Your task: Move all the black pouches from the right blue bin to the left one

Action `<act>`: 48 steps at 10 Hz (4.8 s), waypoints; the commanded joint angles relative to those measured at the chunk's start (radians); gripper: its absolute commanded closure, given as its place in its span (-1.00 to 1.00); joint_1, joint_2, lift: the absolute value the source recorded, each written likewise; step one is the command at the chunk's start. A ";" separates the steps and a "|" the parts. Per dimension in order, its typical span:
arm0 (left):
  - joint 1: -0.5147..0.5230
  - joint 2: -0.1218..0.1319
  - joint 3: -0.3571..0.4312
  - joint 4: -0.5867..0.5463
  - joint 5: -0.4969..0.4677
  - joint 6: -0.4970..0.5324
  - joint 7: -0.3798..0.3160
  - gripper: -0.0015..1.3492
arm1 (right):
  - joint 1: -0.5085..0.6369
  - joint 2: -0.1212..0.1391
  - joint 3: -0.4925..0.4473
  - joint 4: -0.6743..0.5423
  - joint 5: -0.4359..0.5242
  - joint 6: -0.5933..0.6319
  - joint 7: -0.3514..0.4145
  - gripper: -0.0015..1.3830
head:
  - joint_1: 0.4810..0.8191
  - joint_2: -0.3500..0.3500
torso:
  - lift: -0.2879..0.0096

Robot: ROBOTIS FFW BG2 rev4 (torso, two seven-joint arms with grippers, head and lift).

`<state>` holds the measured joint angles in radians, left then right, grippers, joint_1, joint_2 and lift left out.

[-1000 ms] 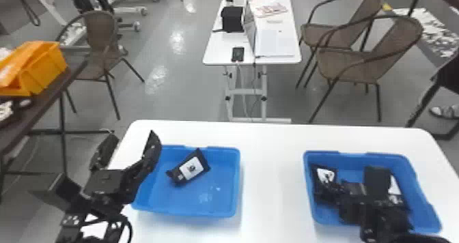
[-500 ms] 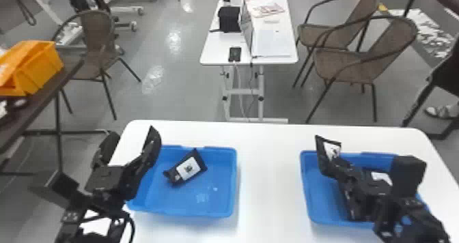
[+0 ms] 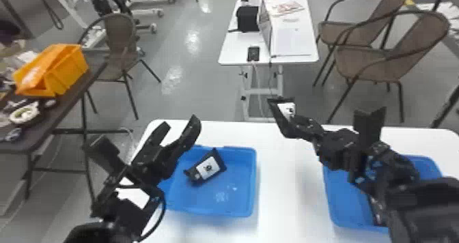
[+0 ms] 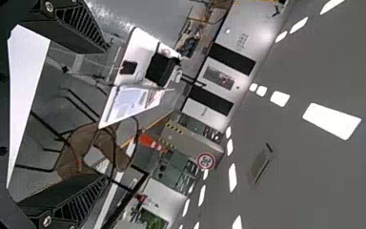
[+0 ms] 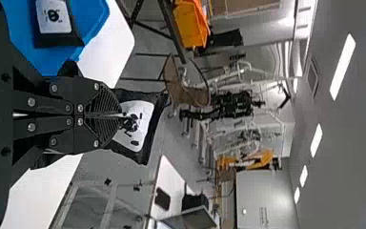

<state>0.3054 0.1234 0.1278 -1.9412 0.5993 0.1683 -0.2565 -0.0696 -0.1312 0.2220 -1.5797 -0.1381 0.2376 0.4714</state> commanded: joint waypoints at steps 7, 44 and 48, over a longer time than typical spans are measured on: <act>-0.155 -0.031 0.039 0.031 0.027 0.421 -0.118 -0.86 | -0.246 0.005 0.359 0.218 -0.127 -0.067 0.018 0.86 | 0.27 0.73 | 0.93; -0.077 -0.044 -0.019 0.318 -0.219 -0.102 -0.087 -1.00 | 0.149 0.113 -0.276 0.035 0.034 -0.120 0.056 -0.79 | 0.27 0.25 | 0.93; -0.042 -0.056 0.006 0.232 -0.203 -0.176 -0.086 -0.69 | 0.243 0.116 -0.342 -0.063 0.092 -0.046 -0.005 -0.79 | 0.27 0.23 | 0.93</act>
<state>0.2544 0.0723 0.1228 -1.6856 0.3993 -0.0101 -0.3414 0.1501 -0.0175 -0.1077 -1.6213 -0.0552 0.1765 0.4681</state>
